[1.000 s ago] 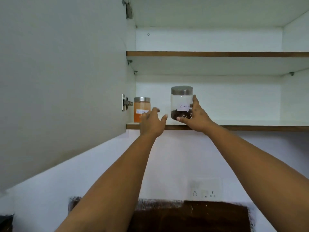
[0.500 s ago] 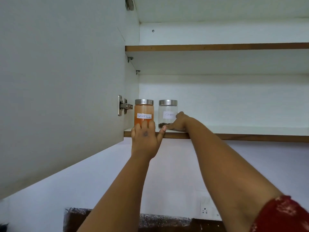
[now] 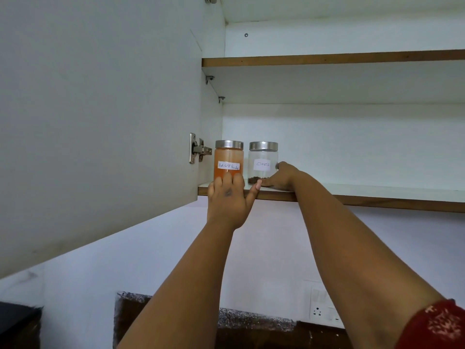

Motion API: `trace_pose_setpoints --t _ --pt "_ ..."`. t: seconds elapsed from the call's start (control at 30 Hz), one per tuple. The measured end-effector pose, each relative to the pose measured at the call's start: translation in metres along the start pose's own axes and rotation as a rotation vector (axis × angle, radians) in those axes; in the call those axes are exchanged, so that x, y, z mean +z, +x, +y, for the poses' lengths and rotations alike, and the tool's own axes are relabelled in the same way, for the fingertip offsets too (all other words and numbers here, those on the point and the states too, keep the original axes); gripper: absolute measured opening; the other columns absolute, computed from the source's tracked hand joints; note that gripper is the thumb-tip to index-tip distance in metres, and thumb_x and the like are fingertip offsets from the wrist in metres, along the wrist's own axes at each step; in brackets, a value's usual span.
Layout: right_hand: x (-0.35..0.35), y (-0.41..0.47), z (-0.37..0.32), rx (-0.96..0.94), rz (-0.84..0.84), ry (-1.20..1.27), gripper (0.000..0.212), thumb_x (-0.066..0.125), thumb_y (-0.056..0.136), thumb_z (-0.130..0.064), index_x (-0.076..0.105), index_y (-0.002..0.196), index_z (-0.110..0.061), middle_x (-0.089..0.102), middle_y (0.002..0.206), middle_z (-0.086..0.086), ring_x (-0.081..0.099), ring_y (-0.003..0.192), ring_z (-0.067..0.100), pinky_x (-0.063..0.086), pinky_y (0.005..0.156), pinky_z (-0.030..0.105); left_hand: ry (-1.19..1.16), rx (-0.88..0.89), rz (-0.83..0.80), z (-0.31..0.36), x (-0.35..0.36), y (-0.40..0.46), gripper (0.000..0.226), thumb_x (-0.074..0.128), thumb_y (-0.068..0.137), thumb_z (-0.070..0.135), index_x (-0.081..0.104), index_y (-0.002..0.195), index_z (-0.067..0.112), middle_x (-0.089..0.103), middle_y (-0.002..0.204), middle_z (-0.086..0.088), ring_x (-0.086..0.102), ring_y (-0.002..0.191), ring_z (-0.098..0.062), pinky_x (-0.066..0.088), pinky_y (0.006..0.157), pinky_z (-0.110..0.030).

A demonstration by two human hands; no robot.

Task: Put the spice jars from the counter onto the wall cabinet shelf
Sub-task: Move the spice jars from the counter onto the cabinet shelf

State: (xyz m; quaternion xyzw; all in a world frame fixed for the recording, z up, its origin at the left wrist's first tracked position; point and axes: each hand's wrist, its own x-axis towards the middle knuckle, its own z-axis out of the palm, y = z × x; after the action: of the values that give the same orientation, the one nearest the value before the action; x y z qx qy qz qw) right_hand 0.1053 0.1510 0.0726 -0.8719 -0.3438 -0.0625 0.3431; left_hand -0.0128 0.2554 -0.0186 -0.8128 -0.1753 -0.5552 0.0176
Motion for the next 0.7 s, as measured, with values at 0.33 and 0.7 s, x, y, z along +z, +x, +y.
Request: trace_pose_setpoints --t 0.33,0.7 --pt "0.0029 0.0017 -0.0016 -0.029 -0.025 -0.089 0.090 0.070 0.082 -0.048 0.024 0.146 -0.005 0.042 0.145 0.013 0.044 0.130 0.029 0.038 0.102 0.035 0.015 -0.003 0.021 -0.0024 0.0028 0.0002 0.057 0.023 0.093 0.064 0.055 0.101 0.017 0.056 0.101 -0.005 0.051 0.095 -0.023 0.041 0.090 -0.041" --pt "0.0023 -0.0040 -0.0046 -0.003 0.034 -0.113 0.110 0.078 0.072 -0.051 0.015 0.150 -0.005 0.036 0.148 0.016 0.042 0.132 0.032 0.040 0.106 0.041 0.035 0.029 -0.020 -0.0034 -0.0001 -0.0002 0.051 0.029 0.097 0.060 0.054 0.107 0.016 0.054 0.106 -0.006 0.050 0.100 -0.023 0.040 0.092 -0.041"
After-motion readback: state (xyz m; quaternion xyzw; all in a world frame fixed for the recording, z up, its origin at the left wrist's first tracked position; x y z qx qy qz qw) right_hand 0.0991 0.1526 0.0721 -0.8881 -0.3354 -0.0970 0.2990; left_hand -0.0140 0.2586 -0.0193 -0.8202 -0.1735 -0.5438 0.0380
